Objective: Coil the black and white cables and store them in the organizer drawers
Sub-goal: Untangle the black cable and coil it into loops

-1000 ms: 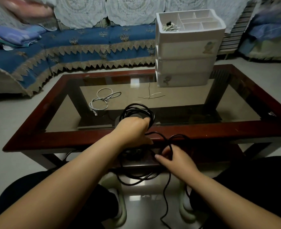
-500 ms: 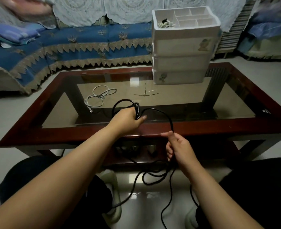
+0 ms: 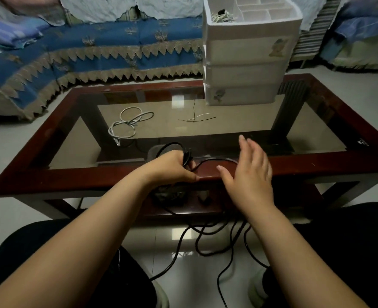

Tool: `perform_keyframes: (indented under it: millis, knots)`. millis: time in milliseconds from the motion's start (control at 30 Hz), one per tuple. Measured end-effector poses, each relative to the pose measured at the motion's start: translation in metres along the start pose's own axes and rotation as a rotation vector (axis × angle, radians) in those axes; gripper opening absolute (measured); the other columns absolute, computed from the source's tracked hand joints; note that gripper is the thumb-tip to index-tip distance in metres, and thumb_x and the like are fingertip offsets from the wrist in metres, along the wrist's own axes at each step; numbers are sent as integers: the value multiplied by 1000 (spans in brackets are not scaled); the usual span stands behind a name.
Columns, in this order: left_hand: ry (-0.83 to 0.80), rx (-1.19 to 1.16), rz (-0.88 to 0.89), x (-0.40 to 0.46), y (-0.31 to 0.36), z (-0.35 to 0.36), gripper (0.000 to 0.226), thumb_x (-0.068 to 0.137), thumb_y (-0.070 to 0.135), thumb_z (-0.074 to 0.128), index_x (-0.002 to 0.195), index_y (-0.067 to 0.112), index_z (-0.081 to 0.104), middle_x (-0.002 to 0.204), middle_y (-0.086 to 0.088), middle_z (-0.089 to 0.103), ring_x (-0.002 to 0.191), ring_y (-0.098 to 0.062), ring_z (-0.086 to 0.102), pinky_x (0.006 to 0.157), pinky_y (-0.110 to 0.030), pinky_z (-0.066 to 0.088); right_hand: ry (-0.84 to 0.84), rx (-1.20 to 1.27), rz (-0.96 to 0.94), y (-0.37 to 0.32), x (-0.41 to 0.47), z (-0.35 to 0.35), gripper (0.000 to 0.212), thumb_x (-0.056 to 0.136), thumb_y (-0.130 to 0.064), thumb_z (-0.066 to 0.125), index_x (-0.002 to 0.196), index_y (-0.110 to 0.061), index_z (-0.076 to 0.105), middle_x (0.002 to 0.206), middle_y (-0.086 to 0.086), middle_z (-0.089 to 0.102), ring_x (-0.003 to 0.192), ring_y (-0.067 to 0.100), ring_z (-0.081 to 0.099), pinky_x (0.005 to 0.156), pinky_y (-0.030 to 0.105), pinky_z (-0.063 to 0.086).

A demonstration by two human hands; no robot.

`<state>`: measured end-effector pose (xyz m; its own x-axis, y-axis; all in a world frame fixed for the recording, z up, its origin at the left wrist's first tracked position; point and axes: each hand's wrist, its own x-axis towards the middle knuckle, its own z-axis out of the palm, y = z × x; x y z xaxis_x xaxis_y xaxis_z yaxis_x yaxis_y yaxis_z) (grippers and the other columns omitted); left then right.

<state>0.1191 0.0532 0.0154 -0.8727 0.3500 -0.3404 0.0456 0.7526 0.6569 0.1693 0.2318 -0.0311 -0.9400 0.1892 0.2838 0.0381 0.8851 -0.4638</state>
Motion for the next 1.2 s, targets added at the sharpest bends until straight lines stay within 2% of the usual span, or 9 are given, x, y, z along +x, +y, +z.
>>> perform_keyframes:
  millis: [100, 200, 267, 400, 567, 767, 867, 1033, 1200]
  knots:
    - [169, 122, 64, 5, -4, 15, 15, 79, 25, 73, 86, 17, 63, 79, 0, 65, 72, -13, 61, 65, -28, 49, -120, -244, -171, -20, 7, 1, 63, 95, -34, 47, 149, -23, 16, 157, 7, 20, 146, 26, 11, 115, 53, -2]
    - [304, 189, 145, 6, -11, 20, 19, 78, 34, 69, 85, 19, 59, 78, 2, 61, 75, -17, 59, 63, -32, 46, -171, -140, -268, -28, 12, 13, 42, 97, -37, 43, 136, -22, 38, 127, 1, 56, 123, 21, 47, 112, 42, 22]
    - [381, 385, 150, 7, -17, 20, 27, 80, 38, 64, 95, 17, 57, 85, 0, 63, 82, -20, 60, 66, -34, 47, -183, 14, -244, -25, 18, 13, 29, 95, -42, 47, 117, -23, 49, 107, -3, 62, 103, 18, 57, 89, 35, 42]
    - [351, 597, 161, 12, -20, 17, 31, 87, 42, 59, 103, 16, 52, 92, -2, 62, 88, -24, 60, 63, -31, 37, -154, 123, -309, -21, 27, 7, 24, 91, -48, 51, 94, -25, 54, 79, -8, 61, 74, 15, 59, 59, 31, 41]
    - [-235, 5, 100, 8, -4, 2, 35, 94, 44, 53, 98, 11, 63, 75, -3, 63, 64, -18, 59, 59, -29, 48, -67, 394, -420, -22, 42, -6, 23, 86, -47, 58, 88, -26, 51, 71, -11, 57, 61, 6, 56, 56, 29, 45]
    - [-684, -919, 288, -12, 12, 6, 39, 86, 47, 55, 75, 10, 57, 39, 6, 43, 30, -4, 39, 37, -12, 35, -164, 847, -368, -28, 59, -14, 42, 90, -55, 45, 92, -17, 62, 85, 0, 64, 81, 14, 63, 73, 34, 53]
    - [-665, -1201, 281, -14, 16, 9, 40, 76, 56, 61, 70, 16, 59, 40, 8, 46, 27, 1, 37, 31, -9, 30, -436, 1101, -157, -34, 62, -17, 65, 82, -63, 32, 86, -8, 66, 84, 3, 71, 88, 16, 68, 79, 23, 51]
    - [-456, -1298, 172, -16, 18, 13, 50, 80, 63, 37, 69, 17, 55, 38, 8, 40, 24, 2, 31, 29, -9, 22, -768, 865, -182, -25, 59, -26, 61, 81, -60, 34, 99, -10, 65, 81, -5, 70, 83, 10, 68, 78, 24, 53]
    - [-241, -1328, 89, -17, 19, 20, 53, 70, 67, 43, 72, 14, 46, 41, 8, 35, 30, -1, 32, 34, -13, 30, -275, 642, -231, -30, 48, -13, 49, 75, -72, 42, 77, -27, 61, 66, -9, 64, 66, 5, 61, 65, 33, 49]
